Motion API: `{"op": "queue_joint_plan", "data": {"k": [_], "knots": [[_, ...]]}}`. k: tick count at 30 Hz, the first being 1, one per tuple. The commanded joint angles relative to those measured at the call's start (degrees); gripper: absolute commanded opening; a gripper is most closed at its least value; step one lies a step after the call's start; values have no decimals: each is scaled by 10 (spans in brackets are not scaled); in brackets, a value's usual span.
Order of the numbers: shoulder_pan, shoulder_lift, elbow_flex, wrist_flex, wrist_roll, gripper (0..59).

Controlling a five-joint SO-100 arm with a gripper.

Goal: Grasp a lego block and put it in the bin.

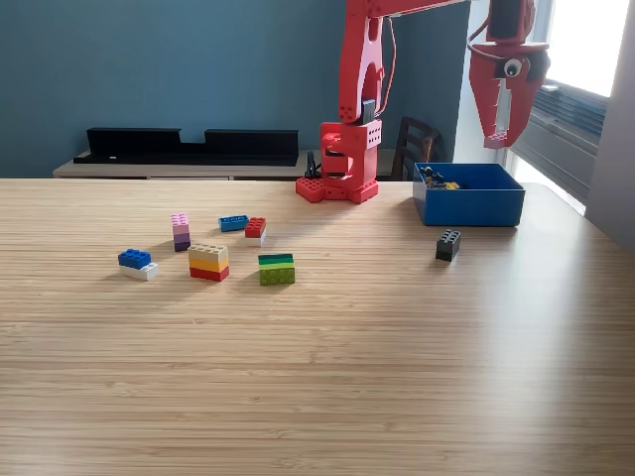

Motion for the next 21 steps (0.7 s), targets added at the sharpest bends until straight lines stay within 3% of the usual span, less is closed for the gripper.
{"op": "queue_joint_plan", "data": {"k": [1, 8, 12, 14, 18, 21], "knots": [[-47, 50, -3, 9, -15, 29], [-42, 50, 5, 9, -40, 52], [-41, 50, 9, 10, -53, 317], [-41, 50, 8, 10, -57, 367], [-39, 50, 1, 10, -59, 377], [-25, 52, -2, 10, -54, 306]]}}
